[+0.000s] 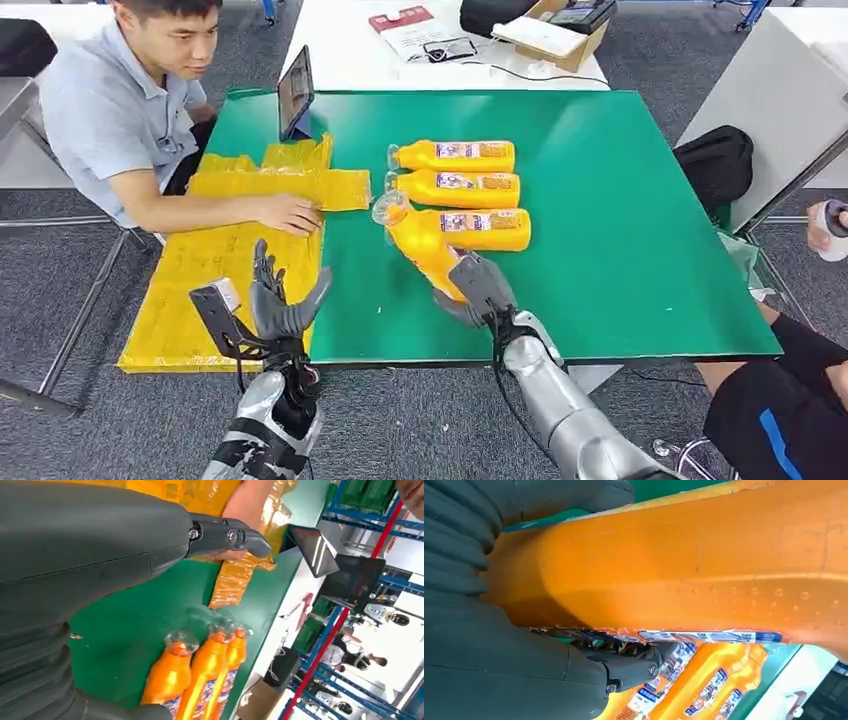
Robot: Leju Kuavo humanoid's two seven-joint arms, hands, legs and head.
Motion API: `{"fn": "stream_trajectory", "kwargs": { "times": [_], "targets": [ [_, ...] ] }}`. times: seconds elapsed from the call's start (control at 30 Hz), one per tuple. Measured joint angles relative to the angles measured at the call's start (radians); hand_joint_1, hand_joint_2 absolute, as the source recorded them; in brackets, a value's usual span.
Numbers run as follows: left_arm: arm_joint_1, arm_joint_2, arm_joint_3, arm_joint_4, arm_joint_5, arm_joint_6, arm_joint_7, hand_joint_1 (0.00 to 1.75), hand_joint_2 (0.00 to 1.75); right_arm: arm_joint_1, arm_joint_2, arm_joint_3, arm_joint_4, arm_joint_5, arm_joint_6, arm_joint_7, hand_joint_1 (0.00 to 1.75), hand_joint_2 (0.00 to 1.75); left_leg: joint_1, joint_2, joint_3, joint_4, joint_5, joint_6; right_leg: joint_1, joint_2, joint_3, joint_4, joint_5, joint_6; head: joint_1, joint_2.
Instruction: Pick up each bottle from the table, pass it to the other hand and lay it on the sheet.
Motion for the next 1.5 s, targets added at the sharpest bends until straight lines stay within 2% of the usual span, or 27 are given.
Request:
{"fn": "stream_trajectory", "kwargs": {
  "times": [0.13, 0.27, 0.33, 0.5, 0.67, 0.93, 1.1, 1.23, 1.27, 1.3, 1.33, 1.37, 1.5],
  "targets": [
    [0.012, 0.002, -0.022, 0.001, 0.013, -0.041, 0.033, 0.00, 1.75, 0.041, 0.005, -0.014, -0.059, -0.076, -0.080, -0.042, 1.75, 1.75, 0.000, -0.002, -0.004, 0.000, 0.000, 0.000, 0.000, -0.001, -0.001, 0.000, -0.001, 0.001, 0.000, 0.000],
    [0.081, 0.016, -0.085, -0.041, -0.007, -0.201, 0.031, 0.00, 1.75, 0.108, 0.016, -0.025, -0.172, -0.201, -0.198, -0.070, 1.75, 1.75, 0.000, -0.005, -0.011, 0.000, 0.000, 0.000, 0.000, -0.003, -0.008, 0.000, -0.001, 0.001, 0.000, 0.000],
    [0.115, 0.025, -0.128, -0.065, -0.043, -0.255, 0.025, 0.00, 1.75, 0.123, 0.018, -0.026, -0.216, -0.217, -0.228, -0.075, 1.75, 1.75, 0.000, -0.005, -0.012, 0.000, 0.000, 0.001, 0.000, -0.003, -0.009, 0.000, -0.001, 0.001, 0.000, 0.000],
    [0.152, 0.043, -0.215, -0.108, -0.167, -0.254, -0.026, 0.00, 1.75, 0.155, 0.027, 0.030, -0.243, -0.085, -0.268, -0.109, 1.75, 1.75, 0.000, -0.006, -0.013, 0.000, -0.001, 0.001, 0.000, -0.003, -0.010, 0.000, -0.002, 0.003, 0.000, 0.000],
    [0.148, 0.044, -0.252, -0.119, -0.158, -0.259, 0.008, 0.00, 1.75, 0.189, 0.068, 0.185, -0.235, 0.086, -0.341, -0.152, 1.75, 1.75, 0.001, -0.006, -0.014, 0.000, 0.000, 0.000, 0.000, -0.003, -0.011, 0.000, -0.003, 0.002, 0.000, 0.000],
    [0.133, 0.043, -0.241, -0.098, -0.063, -0.232, 0.032, 0.00, 1.75, 0.195, 0.081, 0.333, -0.207, 0.109, -0.391, -0.182, 1.75, 1.75, 0.000, -0.006, -0.014, 0.000, 0.000, 0.001, 0.000, -0.004, -0.011, 0.000, -0.003, 0.002, 0.000, 0.000],
    [0.132, 0.043, -0.235, -0.092, -0.042, -0.231, 0.037, 0.00, 1.75, 0.195, 0.081, 0.357, -0.200, 0.109, -0.402, -0.184, 1.75, 1.75, 0.000, -0.006, -0.014, 0.000, 0.000, 0.001, 0.000, -0.004, -0.012, 0.000, -0.003, 0.002, 0.000, 0.000],
    [0.132, 0.042, -0.230, -0.082, 0.042, -0.293, 0.077, 0.00, 1.75, 0.191, 0.081, 0.378, -0.193, 0.101, -0.409, -0.205, 1.75, 1.75, 0.000, -0.006, -0.015, 0.000, 0.000, 0.001, 0.000, -0.004, -0.012, 0.000, -0.003, 0.002, 0.000, 0.000],
    [0.132, 0.042, -0.228, -0.081, 0.064, -0.312, 0.085, 0.93, 1.75, 0.187, 0.081, 0.385, -0.190, 0.092, -0.410, -0.208, 1.48, 1.75, 0.000, -0.006, -0.015, 0.000, 0.000, 0.001, 0.000, -0.004, -0.012, 0.000, -0.003, 0.002, 0.000, 0.000],
    [0.132, 0.042, -0.228, -0.080, 0.077, -0.320, 0.087, 1.75, 1.75, 0.185, 0.082, 0.390, -0.187, 0.079, -0.408, -0.212, 0.00, 1.75, 0.000, -0.006, -0.015, 0.000, 0.000, 0.001, 0.000, -0.004, -0.012, 0.000, -0.003, 0.002, 0.000, 0.000],
    [0.131, 0.042, -0.227, -0.080, 0.088, -0.322, 0.084, 1.75, 1.75, 0.182, 0.084, 0.394, -0.184, 0.073, -0.408, -0.213, 0.00, 1.75, 0.000, -0.006, -0.015, 0.000, 0.000, 0.001, 0.000, -0.004, -0.012, 0.000, -0.003, 0.002, 0.000, 0.000],
    [0.131, 0.042, -0.227, -0.080, 0.096, -0.325, 0.080, 1.75, 1.75, 0.179, 0.084, 0.398, -0.181, 0.069, -0.408, -0.212, 0.00, 0.00, 0.000, -0.006, -0.015, 0.000, 0.000, 0.001, 0.000, -0.004, -0.012, 0.000, -0.003, 0.002, 0.000, 0.000],
    [0.131, 0.043, -0.212, -0.092, 0.145, -0.339, 0.068, 1.75, 1.75, 0.179, 0.085, 0.412, -0.170, 0.037, -0.393, -0.211, 0.00, 0.00, 0.000, -0.006, -0.015, 0.000, 0.000, 0.001, 0.000, -0.004, -0.012, 0.000, -0.003, 0.002, 0.000, 0.000]
  ]
}}
